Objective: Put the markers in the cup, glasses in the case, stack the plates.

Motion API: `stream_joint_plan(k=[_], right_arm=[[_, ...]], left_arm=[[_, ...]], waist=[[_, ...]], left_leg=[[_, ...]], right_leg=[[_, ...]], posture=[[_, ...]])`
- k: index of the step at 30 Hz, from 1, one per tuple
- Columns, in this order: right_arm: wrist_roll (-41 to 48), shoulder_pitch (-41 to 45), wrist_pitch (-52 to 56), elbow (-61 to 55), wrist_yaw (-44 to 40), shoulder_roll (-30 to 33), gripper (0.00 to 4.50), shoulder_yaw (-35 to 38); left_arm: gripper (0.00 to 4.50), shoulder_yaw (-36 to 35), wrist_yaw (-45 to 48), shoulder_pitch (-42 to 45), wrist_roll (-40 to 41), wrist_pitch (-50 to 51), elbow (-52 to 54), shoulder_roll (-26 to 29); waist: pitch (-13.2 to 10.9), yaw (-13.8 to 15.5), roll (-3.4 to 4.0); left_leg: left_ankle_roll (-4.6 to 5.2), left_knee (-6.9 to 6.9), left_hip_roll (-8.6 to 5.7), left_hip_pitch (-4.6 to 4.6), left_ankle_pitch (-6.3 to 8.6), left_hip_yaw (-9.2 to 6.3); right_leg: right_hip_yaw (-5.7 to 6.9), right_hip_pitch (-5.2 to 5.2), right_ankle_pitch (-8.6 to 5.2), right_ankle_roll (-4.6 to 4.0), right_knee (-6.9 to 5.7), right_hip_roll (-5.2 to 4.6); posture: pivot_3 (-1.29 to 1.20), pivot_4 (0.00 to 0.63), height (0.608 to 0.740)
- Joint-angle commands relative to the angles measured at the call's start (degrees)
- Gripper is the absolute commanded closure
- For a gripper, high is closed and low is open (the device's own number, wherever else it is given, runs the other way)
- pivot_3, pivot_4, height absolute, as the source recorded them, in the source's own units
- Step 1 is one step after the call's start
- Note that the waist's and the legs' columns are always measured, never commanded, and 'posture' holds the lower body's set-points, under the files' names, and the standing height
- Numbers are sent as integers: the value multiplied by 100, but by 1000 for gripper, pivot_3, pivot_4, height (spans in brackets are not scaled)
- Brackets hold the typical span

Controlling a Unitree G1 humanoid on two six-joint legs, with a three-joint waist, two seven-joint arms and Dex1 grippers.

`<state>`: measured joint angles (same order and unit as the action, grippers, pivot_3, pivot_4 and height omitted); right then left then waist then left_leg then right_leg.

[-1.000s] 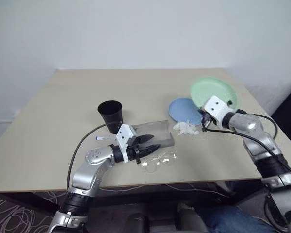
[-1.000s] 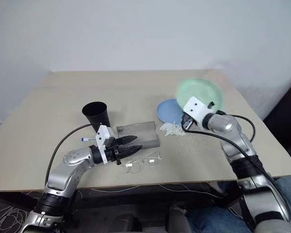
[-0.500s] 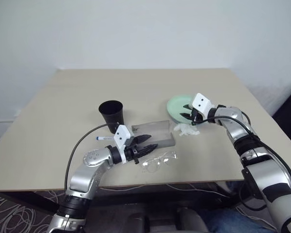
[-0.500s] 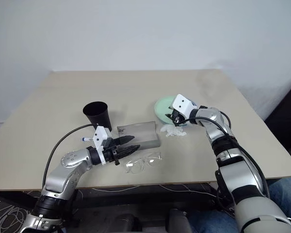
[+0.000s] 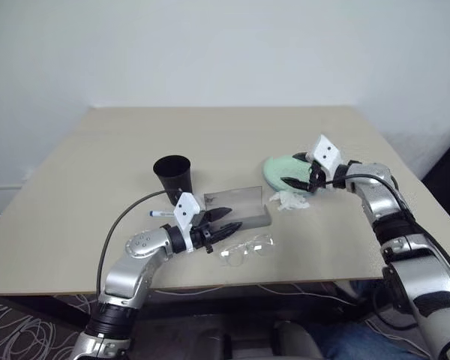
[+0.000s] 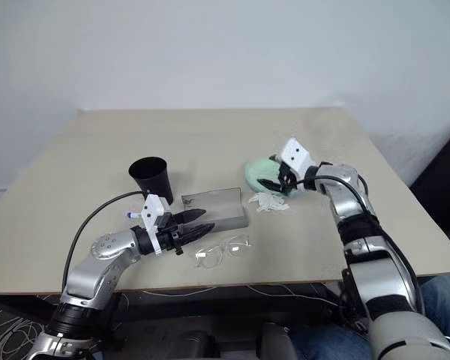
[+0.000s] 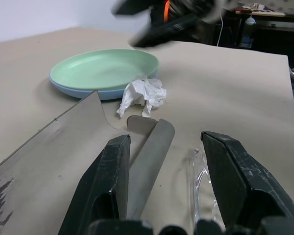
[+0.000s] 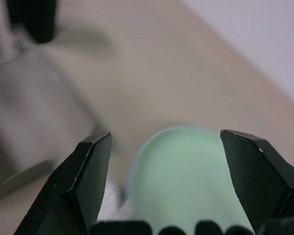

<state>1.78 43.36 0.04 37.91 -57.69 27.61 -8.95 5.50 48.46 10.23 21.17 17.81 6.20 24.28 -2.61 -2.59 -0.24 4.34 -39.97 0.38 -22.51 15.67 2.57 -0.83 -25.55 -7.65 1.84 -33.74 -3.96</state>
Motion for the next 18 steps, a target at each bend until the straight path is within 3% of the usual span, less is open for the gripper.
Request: stream_joint_plan(k=[1, 18], right_arm=[[125, -196, 434, -676, -151, 100, 673, 42], [-583, -378, -406, 74, 1098, -498, 673, -224]], left_arm=[[2111, -88, -9, 141, 34, -53, 144, 14], [2111, -71, 26, 195, 16, -68, 98, 20]], waist=[[-1, -4, 4], [-2, -37, 14]], left_leg=[[0, 0, -1, 0, 0, 3], [-14, -1, 2, 4, -10, 5]], right_leg=[[-1, 0, 0, 0, 0, 0], [-4, -1, 8, -12, -4, 7]], posture=[[0, 0, 721], [0, 0, 721]])
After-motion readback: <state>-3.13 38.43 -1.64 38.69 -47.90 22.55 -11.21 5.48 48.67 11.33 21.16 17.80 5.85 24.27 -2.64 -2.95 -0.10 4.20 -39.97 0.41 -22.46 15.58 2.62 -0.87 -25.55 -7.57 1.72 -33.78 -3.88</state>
